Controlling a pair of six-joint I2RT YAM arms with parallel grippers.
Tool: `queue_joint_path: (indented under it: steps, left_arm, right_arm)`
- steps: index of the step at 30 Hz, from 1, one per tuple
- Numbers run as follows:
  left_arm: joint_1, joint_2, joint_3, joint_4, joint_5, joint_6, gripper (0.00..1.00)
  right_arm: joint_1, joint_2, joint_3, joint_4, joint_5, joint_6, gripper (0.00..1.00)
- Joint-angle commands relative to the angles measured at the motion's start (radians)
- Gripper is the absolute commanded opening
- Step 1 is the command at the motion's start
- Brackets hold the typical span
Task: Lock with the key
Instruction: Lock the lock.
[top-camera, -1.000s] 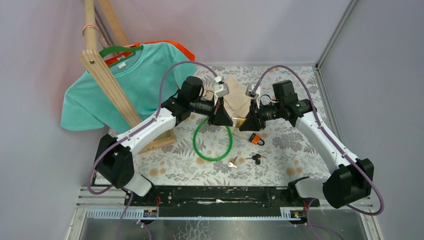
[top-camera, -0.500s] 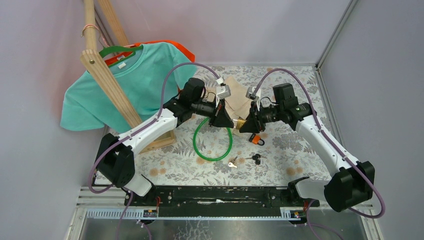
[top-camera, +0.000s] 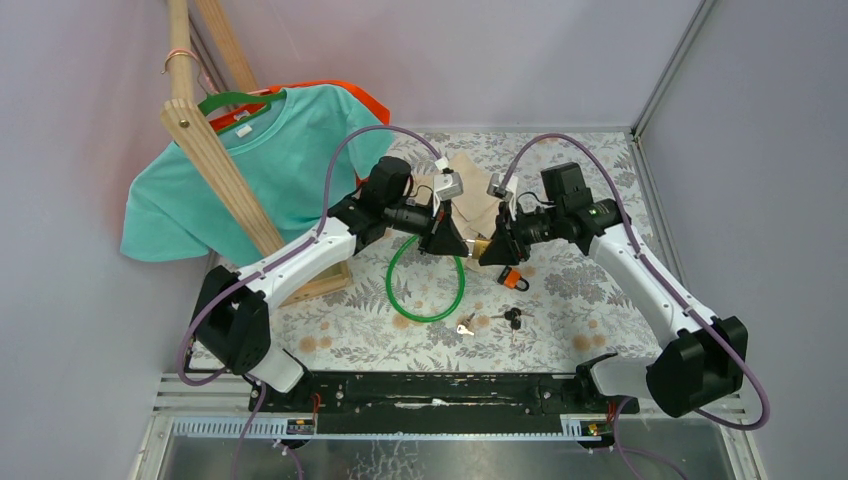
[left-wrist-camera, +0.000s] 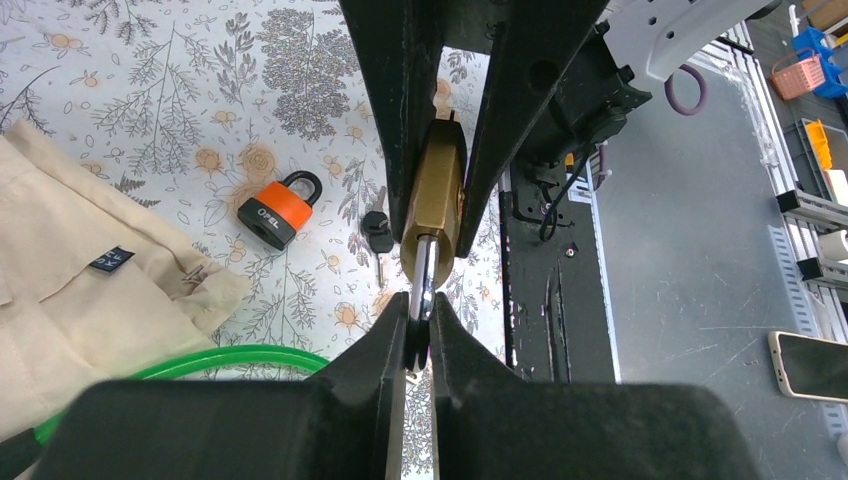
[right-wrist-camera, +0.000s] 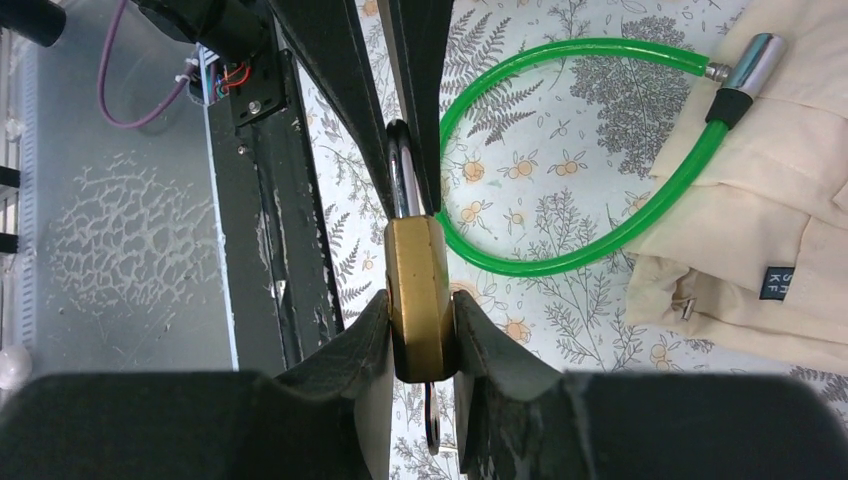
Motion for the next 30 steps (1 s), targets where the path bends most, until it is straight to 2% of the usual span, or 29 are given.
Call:
queue_joint_path:
  steps: [1, 14, 24, 30]
  left_arm:
    - [-0.092, 0.025, 0.044, 0.111, 0.076, -0.003, 0.00]
    - [-0.104, 0.033, 0.060, 0.109, 0.124, -0.009, 0.00]
    - [-0.149, 0.050, 0.081, 0.108, 0.133, -0.029, 0.00]
    - [-0.154, 0.049, 0.063, 0.183, 0.144, -0.116, 0.00]
  right_arm:
    - [0.079, 0.028, 0.139, 0.190, -0.024, -0.017, 0.00]
    - [0.087, -0.030, 0.000, 0.320, -0.018, 0.073, 0.00]
    - [0.088, -0.008, -0.001, 0.414, -0.028, 0.164, 0.00]
    - [0.087, -0.008, -0.014, 0.446, -0.026, 0.197, 0.00]
